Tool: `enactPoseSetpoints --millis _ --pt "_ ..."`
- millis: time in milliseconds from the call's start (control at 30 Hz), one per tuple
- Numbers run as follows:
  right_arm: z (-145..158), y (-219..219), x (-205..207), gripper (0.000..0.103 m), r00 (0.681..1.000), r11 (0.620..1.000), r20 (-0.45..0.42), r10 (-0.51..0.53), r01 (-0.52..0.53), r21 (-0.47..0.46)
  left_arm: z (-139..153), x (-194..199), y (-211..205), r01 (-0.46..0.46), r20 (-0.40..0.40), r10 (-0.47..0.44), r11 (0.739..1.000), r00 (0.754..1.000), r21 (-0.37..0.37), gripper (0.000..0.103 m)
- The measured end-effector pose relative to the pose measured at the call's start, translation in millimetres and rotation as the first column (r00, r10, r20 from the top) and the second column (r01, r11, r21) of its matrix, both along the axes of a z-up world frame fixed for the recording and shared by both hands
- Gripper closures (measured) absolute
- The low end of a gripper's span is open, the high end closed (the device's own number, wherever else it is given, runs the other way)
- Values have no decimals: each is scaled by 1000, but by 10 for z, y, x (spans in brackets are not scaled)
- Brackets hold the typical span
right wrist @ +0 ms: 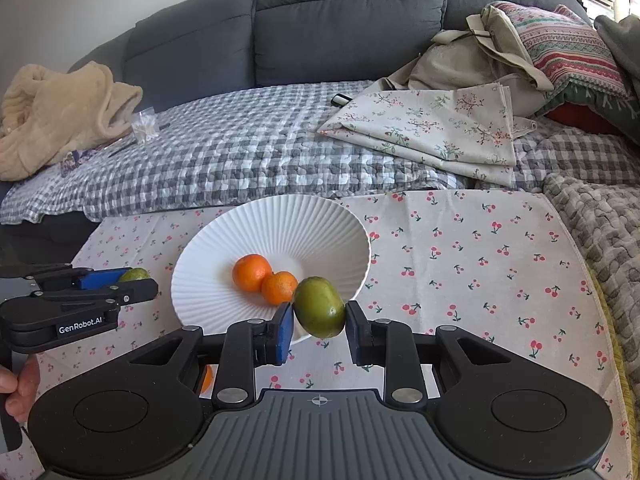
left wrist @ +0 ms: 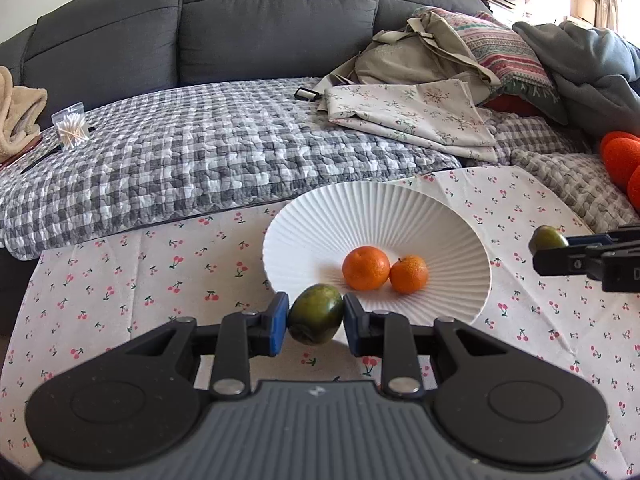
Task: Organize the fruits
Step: 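Carry both green fruits into the white bowl and open both tools, then withdraw both open tools from the bowl toward the remaining fruit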
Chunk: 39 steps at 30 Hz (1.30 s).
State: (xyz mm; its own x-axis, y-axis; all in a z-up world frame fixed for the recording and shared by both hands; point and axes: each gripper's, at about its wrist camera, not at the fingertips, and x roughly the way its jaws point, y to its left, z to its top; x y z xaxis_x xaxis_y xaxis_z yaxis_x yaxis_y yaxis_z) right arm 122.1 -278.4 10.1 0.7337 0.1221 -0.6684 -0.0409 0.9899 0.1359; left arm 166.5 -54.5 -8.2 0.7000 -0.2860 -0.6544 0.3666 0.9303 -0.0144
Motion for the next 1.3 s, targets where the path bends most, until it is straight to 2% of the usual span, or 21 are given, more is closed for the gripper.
enactPoseSetpoints --millis 100,300,600,833,933,1100,1167,1300 --pt "-71 42 77 77 1000 1000 -1 10 -10 -9 -29 45 -70 28 10 -28 1000 1000 -6 76" --pt "-227 162 210 77 999 999 -9 40 -40 -31 -193 122 -247 86 12 -86 996 996 32 75" --pt "-429 278 379 77 998 998 -48 49 -51 -46 -324 180 -334 120 4 -120 992 993 48 75" --pt "-451 329 402 76 998 998 -46 53 -54 -42 -353 183 -367 139 5 -140 989 990 46 75" --pt "-443 328 394 76 998 998 -43 52 -53 -35 -343 173 -365 142 11 -142 989 990 48 68" --pt "-375 241 375 74 999 1000 -31 26 -26 12 -304 177 -292 132 1 -132 991 991 14 66" --pt "-344 190 365 74 1000 999 -26 13 -12 35 -275 174 -251 127 6 -127 992 992 9 61" --pt "-314 126 342 74 1000 999 -27 -7 9 43 -208 186 -148 101 7 -100 995 995 -22 59"
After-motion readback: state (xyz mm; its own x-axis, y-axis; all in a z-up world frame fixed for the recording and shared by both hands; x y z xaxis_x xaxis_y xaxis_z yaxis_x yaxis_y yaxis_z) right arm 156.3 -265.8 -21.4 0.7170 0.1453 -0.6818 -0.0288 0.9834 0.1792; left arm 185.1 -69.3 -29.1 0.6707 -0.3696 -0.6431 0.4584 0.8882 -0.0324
